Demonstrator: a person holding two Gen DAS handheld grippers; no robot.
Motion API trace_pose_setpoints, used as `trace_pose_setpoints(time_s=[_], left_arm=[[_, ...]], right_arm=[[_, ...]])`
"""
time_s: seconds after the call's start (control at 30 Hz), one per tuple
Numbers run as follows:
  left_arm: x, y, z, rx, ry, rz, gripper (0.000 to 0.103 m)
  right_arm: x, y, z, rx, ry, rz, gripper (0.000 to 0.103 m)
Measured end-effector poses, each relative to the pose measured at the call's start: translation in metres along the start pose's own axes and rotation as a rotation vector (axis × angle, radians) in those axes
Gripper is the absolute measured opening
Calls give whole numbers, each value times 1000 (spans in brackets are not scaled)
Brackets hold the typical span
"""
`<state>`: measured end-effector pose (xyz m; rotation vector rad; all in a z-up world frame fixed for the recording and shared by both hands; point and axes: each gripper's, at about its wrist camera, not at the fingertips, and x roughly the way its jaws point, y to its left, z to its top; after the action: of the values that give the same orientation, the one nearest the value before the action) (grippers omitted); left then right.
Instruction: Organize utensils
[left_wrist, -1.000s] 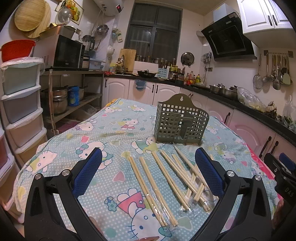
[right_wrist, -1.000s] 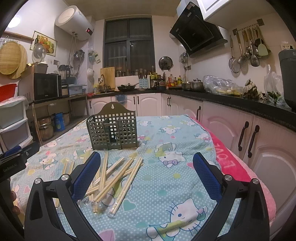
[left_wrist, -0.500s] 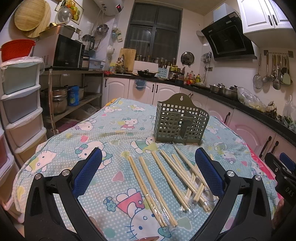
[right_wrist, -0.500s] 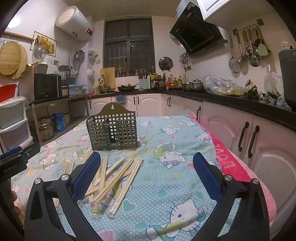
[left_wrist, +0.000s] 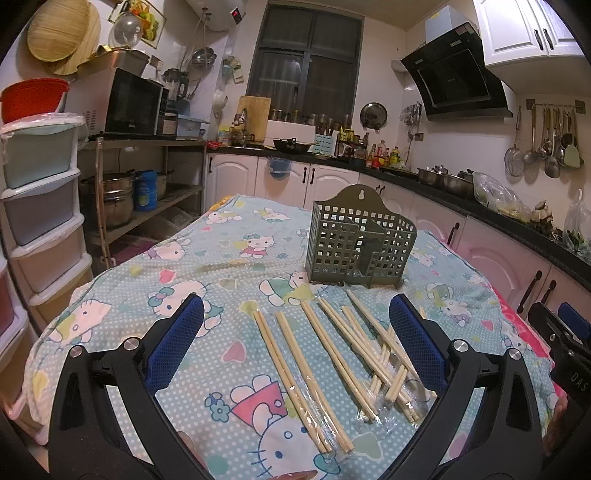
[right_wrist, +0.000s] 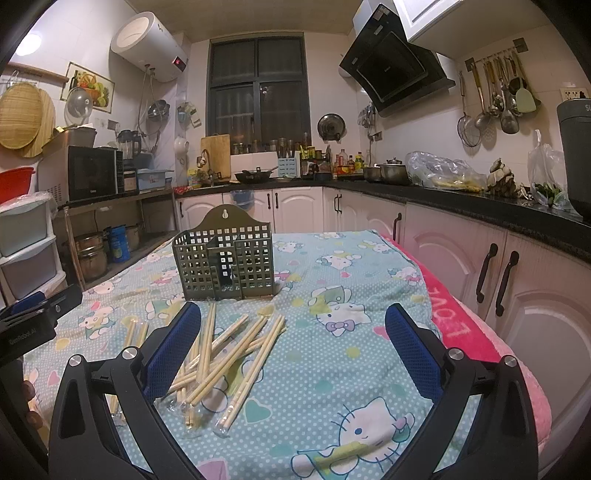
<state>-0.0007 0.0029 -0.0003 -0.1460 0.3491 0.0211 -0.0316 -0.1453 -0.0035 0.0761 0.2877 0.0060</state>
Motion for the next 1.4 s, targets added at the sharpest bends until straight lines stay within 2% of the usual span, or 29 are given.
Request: trace_pose_setpoints(time_s=[0.6, 0.77, 0.83, 1.07, 1.3, 1.37, 1.4], left_arm=[[0, 0, -1, -1, 2, 6, 92], [8, 8, -3, -17, 45, 19, 92], [22, 7, -4, -22, 81, 39, 92], [40, 24, -2, -49, 169, 37, 92], [59, 38, 9, -75, 214, 2, 92], [67, 41, 10, -85, 235, -19, 92], [71, 44, 10, -97, 251, -31, 92]], right_arm=[[3, 3, 0, -5, 10, 21, 97], [13, 7, 4, -34, 22, 54, 97], [18, 9, 6, -47, 32, 78, 97], [50, 16, 14, -49, 127, 171, 97], [91, 27, 20, -58, 238, 208, 96], [102, 30, 23, -64, 258, 216, 94], [108, 32, 25, -65, 270, 225, 87]])
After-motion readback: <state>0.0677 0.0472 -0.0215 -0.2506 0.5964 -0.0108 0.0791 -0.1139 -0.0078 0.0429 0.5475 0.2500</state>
